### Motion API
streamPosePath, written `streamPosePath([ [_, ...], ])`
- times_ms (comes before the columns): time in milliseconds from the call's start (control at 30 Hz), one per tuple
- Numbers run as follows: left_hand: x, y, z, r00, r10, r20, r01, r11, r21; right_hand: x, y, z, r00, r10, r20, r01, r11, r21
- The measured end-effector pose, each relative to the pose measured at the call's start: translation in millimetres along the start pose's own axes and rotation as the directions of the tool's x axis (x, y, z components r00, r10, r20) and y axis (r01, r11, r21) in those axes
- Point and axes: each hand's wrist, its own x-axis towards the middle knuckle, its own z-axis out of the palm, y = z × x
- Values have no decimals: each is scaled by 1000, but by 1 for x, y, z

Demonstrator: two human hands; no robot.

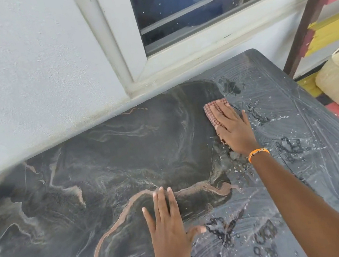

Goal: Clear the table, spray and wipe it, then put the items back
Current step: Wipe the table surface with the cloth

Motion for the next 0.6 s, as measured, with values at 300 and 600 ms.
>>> streamPosePath([
  [300, -14, -2, 10, 999, -22, -44, 19, 998, -62, -75, -33, 24, 996, 77, -45, -79, 996, -31],
  [600, -51, -3, 20, 979, -139, -151, 138, 990, -21, -131, -130, 72, 887, -412, 209, 424, 906, -13],
])
